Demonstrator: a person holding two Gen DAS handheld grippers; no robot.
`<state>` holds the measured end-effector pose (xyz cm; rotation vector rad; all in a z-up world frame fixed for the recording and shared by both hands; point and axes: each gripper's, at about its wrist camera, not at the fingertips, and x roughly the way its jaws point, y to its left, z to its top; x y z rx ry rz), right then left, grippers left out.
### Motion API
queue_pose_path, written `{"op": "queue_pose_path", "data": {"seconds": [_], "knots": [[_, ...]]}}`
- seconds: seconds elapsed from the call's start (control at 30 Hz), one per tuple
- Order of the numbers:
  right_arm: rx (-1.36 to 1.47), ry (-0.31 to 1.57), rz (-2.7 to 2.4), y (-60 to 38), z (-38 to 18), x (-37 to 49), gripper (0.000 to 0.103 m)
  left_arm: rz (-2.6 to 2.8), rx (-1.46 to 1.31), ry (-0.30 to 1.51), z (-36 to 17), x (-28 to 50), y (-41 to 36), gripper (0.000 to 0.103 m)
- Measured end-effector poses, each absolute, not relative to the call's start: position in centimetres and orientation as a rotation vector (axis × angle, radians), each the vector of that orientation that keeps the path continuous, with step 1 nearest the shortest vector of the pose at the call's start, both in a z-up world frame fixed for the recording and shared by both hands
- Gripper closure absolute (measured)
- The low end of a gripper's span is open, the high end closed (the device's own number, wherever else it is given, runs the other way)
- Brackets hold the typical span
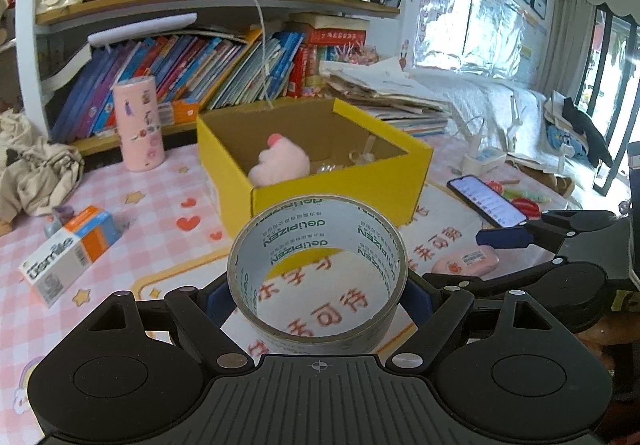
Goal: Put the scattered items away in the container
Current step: 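Carry the pink eraser and tape roll over the yellow box with both tools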
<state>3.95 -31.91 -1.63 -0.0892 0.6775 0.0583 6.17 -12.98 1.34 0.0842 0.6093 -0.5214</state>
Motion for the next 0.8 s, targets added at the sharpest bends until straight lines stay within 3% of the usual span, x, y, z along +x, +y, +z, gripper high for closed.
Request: {"op": "queue_pose_path", "data": {"seconds": [0.8], "knots": [[-0.139, 0.511, 0.254, -37.8, 2.7, 16.2, 0.028, -0.361, 0.106, 0.51, 4.5, 14.4, -19.1, 0.018]]}}
